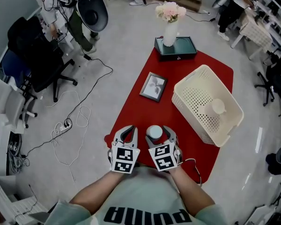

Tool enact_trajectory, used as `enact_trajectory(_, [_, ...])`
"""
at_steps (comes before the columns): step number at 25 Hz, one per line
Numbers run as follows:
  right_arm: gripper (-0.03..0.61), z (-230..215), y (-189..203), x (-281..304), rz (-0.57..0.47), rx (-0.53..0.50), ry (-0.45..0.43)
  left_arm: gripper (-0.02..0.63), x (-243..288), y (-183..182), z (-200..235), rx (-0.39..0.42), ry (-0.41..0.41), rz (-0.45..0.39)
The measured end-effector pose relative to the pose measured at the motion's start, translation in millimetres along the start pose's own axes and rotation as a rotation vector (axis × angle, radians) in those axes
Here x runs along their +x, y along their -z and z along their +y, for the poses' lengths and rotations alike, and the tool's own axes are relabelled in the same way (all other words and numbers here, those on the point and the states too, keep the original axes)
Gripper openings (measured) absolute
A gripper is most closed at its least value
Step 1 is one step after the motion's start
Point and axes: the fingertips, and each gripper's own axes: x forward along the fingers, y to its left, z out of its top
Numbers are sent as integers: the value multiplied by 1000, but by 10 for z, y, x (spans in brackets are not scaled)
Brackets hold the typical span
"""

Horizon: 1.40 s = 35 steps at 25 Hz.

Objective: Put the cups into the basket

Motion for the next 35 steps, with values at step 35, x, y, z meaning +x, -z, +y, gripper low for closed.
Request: enact_trajectory(35, [301,-761,-425,-1152,-203,165,204,3,88,-678,-568,87,135,-94])
